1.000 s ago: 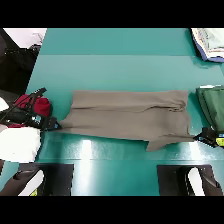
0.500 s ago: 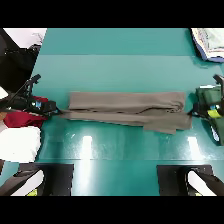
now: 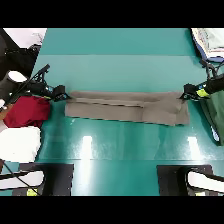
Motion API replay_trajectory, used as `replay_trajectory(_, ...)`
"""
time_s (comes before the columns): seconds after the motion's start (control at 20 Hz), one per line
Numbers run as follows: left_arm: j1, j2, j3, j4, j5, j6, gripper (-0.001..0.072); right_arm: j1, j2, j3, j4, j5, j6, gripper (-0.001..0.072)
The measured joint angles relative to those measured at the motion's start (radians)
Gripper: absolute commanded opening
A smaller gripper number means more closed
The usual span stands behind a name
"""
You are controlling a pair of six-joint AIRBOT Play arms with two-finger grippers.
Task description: Fold the shirts.
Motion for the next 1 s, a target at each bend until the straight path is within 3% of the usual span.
replay_trajectory(0.05,-0.004,-0.018,0.02,-0.005,0.01,0.002,0.0079,0.001,-0.024,0.024,0.002,-0.003,0.0,0.0027)
replay_trajectory(0.1,-0.006,-0.033,0.04,-0.009,0.024,0.003,0.0405,0.002,-0.048,0.05,0.002,-0.005,0.0,0.0074)
replay_trajectory(0.15,-0.008,-0.044,0.058,-0.01,0.035,0.003,0.0627,0.002,-0.067,0.073,0.002,-0.011,0.001,0.0349)
replay_trajectory(0.2,-0.009,-0.051,0.077,-0.012,0.042,0.0,0.0636,0.002,-0.085,0.097,0.004,-0.019,0.001,0.0571)
replay_trajectory(0.25,-0.01,-0.057,0.095,-0.014,0.046,-0.005,0.0636,-0.002,-0.101,0.122,0.014,-0.027,0.001,0.063)
replay_trajectory(0.55,-0.013,-0.062,0.196,-0.019,-0.074,-0.024,0.0607,-0.086,-0.115,0.165,0.117,0.018,-0.055,0.0629)
replay_trajectory(1.0,-0.04,-0.058,0.219,-0.022,-0.199,-0.034,0.0607,-0.347,-0.106,-0.106,0.285,0.081,-0.277,0.0629)
